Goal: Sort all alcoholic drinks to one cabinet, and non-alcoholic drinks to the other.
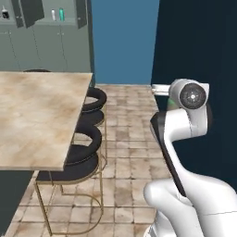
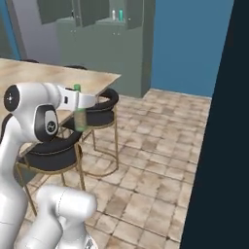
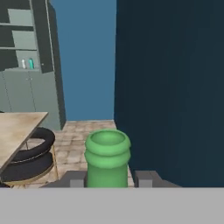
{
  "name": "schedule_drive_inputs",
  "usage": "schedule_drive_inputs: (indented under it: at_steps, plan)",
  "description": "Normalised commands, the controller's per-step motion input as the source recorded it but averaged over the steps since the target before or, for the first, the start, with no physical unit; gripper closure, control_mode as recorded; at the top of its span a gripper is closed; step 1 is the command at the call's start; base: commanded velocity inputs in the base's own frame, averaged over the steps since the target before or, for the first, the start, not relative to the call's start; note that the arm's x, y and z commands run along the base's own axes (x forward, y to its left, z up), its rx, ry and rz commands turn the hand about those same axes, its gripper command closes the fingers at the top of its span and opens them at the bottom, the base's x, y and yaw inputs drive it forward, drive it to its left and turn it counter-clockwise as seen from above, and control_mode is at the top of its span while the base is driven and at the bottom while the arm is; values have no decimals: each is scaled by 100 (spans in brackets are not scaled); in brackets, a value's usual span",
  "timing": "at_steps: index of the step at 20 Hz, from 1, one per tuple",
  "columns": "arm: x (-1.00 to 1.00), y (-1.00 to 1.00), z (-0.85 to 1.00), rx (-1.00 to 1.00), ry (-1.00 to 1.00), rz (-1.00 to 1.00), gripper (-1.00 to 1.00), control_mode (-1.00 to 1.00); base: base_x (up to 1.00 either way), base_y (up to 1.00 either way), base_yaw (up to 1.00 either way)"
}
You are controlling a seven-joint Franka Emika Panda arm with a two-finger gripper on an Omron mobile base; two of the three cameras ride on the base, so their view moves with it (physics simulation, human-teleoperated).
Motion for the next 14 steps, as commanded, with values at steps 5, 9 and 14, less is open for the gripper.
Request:
schedule_drive_inputs:
  at_steps: [5, 9, 14]
  plan:
    - [0, 0, 0, 0, 0, 0, 100, 100, 13, -90, 32]
    - [0, 0, 0, 0, 0, 0, 100, 100, 23, -89, 31]
    - [0, 0, 0, 0, 0, 0, 100, 100, 47, -82, 29]
